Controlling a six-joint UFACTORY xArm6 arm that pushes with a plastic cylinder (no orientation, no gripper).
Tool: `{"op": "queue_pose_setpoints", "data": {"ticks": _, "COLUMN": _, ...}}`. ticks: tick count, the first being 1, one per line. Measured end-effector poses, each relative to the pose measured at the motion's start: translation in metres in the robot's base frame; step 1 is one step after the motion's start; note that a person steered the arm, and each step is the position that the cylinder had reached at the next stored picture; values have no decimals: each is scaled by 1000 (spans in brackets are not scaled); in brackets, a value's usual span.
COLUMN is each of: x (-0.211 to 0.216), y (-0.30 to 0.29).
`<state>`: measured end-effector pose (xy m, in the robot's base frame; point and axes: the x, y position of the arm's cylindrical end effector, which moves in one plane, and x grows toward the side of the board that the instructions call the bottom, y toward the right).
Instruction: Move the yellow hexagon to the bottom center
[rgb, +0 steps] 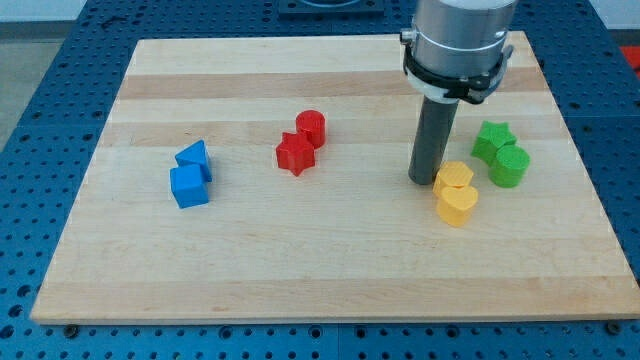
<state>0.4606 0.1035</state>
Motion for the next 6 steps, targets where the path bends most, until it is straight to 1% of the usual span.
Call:
{"op": "queue_pose_setpoints", "data": {"ticks": 1, "x": -32, "y": -1}}
{"op": "queue_pose_setpoints", "data": {"ticks": 2, "x": -52, "y": 10}}
{"op": "queue_pose_setpoints", "data": {"ticks": 3, "x": -37, "y": 43}}
{"op": "queue_pose_setpoints", "data": {"ticks": 4, "x": -37, "y": 48}}
{"op": "queue_pose_setpoints", "data": {"ticks": 5, "x": -16, "y": 51}}
{"op": "queue_pose_setpoints", "data": {"ticks": 6, "x": -4, "y": 51}}
